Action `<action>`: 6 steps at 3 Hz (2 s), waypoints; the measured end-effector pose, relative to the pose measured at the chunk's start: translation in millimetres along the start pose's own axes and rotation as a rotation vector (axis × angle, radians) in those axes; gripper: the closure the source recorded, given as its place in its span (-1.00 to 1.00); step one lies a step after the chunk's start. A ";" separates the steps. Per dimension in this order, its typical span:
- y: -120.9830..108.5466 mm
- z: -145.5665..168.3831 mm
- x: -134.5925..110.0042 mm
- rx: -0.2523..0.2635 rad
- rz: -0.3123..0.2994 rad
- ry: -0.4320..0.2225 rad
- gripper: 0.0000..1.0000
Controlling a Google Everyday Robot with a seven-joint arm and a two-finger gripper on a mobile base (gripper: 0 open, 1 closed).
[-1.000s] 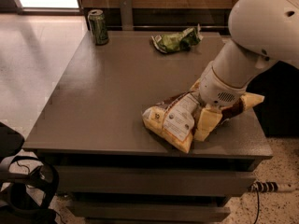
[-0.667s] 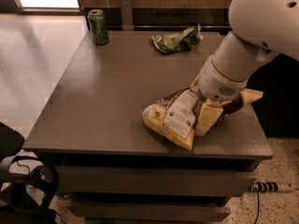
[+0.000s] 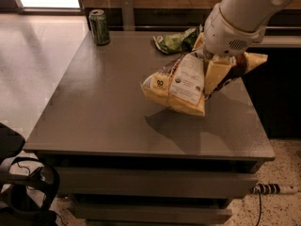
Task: Move brown chip bag near green can
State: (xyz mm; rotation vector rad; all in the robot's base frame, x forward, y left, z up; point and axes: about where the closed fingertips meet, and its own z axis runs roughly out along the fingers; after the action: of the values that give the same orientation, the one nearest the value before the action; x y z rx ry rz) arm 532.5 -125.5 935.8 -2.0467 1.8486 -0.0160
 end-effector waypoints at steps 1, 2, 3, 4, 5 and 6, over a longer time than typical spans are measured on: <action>-49.2 -14.2 -12.9 0.087 -0.056 -0.070 1.00; -117.1 -18.9 -41.2 0.204 -0.124 -0.175 1.00; -149.6 -18.5 -57.5 0.274 -0.150 -0.222 1.00; -149.6 -18.5 -57.5 0.274 -0.150 -0.222 1.00; -168.4 -6.1 -55.5 0.275 -0.168 -0.235 1.00; -210.4 19.1 -53.2 0.306 -0.218 -0.258 1.00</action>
Offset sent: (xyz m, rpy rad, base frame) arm 0.1461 0.0598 0.0910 0.2385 -0.3141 0.1667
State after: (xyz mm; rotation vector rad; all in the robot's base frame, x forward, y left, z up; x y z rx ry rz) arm 731.5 -56.3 991.0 -1.9221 1.3716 -0.0837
